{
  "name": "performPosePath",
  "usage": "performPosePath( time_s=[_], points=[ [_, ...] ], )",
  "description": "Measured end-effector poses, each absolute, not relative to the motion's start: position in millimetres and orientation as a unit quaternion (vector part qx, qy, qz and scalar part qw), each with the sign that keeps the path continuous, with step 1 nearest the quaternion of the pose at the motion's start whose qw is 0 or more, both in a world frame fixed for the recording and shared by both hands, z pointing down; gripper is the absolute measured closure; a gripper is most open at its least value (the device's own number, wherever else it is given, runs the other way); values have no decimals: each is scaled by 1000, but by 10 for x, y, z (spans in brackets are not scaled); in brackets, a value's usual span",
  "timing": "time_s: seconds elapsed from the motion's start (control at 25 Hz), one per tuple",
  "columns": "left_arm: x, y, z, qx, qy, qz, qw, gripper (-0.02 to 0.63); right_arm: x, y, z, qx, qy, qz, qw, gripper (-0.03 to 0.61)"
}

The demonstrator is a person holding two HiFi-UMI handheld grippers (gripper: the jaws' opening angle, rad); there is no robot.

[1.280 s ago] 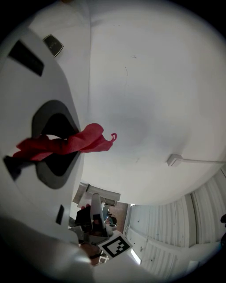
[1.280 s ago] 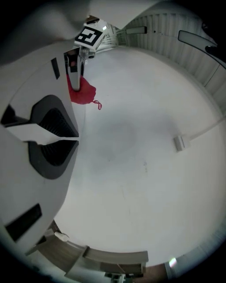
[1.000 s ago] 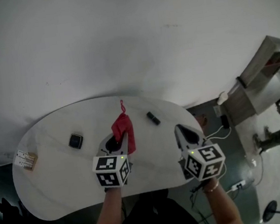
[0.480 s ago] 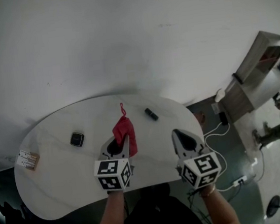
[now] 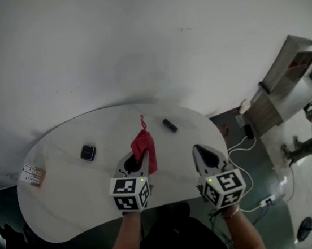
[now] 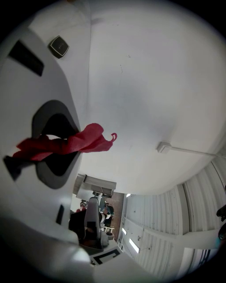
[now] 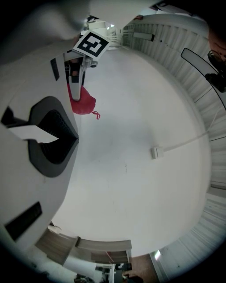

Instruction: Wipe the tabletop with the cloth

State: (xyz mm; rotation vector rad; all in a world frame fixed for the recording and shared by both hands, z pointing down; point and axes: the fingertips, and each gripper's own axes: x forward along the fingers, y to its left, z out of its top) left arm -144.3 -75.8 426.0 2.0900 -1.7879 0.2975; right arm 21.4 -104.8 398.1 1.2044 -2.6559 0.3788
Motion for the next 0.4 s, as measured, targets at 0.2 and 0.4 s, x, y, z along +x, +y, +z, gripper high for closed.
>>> performPosePath(
  time_s=[0.2, 0.4],
  points=[
    [-1429, -745, 4284, 741, -636, 104, 189, 552, 241, -1069, 4003, 408, -898, 129, 105, 575],
    [-1416, -725, 4291, 741, -634, 107, 193, 552, 231, -1034, 4015, 406, -898, 129, 112, 575]
  ],
)
